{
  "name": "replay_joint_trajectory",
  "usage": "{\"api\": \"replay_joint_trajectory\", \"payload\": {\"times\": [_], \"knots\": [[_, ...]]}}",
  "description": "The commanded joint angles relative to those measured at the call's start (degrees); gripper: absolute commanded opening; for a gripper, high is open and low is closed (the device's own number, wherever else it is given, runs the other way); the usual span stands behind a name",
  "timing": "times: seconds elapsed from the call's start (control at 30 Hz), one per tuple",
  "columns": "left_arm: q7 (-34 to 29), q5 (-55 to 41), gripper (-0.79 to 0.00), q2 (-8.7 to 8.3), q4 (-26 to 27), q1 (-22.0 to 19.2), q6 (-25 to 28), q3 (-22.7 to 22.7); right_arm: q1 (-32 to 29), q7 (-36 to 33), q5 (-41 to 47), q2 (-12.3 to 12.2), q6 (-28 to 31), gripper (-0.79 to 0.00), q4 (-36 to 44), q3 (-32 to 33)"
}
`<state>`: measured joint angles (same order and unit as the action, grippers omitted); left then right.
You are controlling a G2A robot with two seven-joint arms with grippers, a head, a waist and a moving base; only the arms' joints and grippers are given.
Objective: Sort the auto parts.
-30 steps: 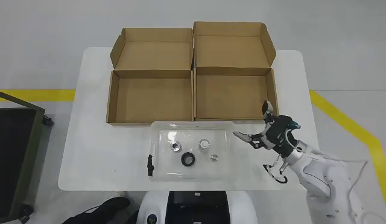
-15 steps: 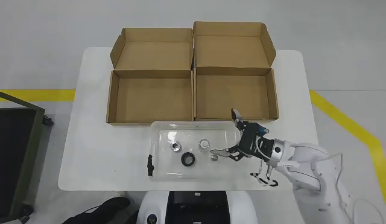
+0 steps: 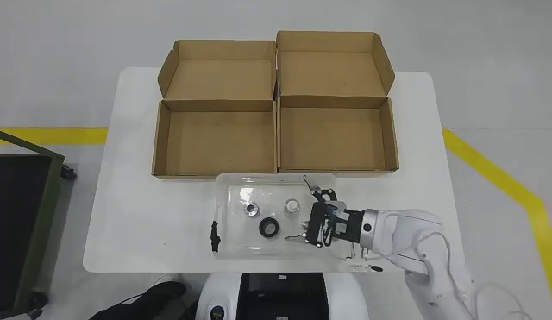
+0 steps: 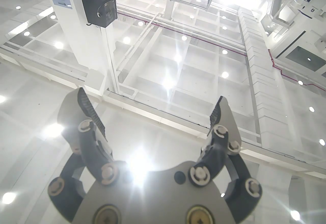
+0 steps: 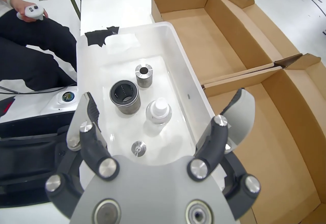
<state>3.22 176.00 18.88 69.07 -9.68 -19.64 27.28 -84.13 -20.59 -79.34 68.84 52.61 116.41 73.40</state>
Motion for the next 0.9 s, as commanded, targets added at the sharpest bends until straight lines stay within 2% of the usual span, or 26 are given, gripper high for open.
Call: {"api": "replay_joint_trajectory", "payload": {"times": [0.0,0.17,0.23,0.3,0.53,0.7,0.77,0.87], "knots": [[0.0,0.0,0.0,0.0,0.0,0.0,0.0,0.0,0.15,0.21,-1.0,-0.1,-0.12,0.0,-0.46,-0.44],[0.0,0.0,0.0,0.0,0.0,0.0,0.0,0.0,0.4,0.18,-2.77,-0.42,-0.42,-0.018,-1.77,-1.38],[0.0,0.0,0.0,0.0,0.0,0.0,0.0,0.0,0.44,0.18,-3.11,-0.52,-0.65,-0.065,-2.22,-1.71],[0.0,0.0,0.0,0.0,0.0,0.0,0.0,0.0,0.53,0.2,-3.32,-0.62,-0.98,-0.188,-2.69,-2.02],[0.0,0.0,0.0,0.0,0.0,0.0,0.0,0.0,1.61,-0.48,-5.27,-0.88,-2.42,-0.148,-4.4,-3.46],[0.0,0.0,0.0,0.0,0.0,0.0,0.0,0.0,2.56,-1.06,-6.53,-0.99,-3.59,-0.185,-5.82,-4.7],[0.0,0.0,0.0,0.0,0.0,0.0,0.0,0.0,2.88,-1.15,-6.77,-1.03,-4.04,-0.305,-6.22,-5.1],[0.0,0.0,0.0,0.0,0.0,0.0,0.0,0.0,3.36,-1.23,-7.06,-1.1,-4.73,-0.376,-6.83,-5.54]]}}
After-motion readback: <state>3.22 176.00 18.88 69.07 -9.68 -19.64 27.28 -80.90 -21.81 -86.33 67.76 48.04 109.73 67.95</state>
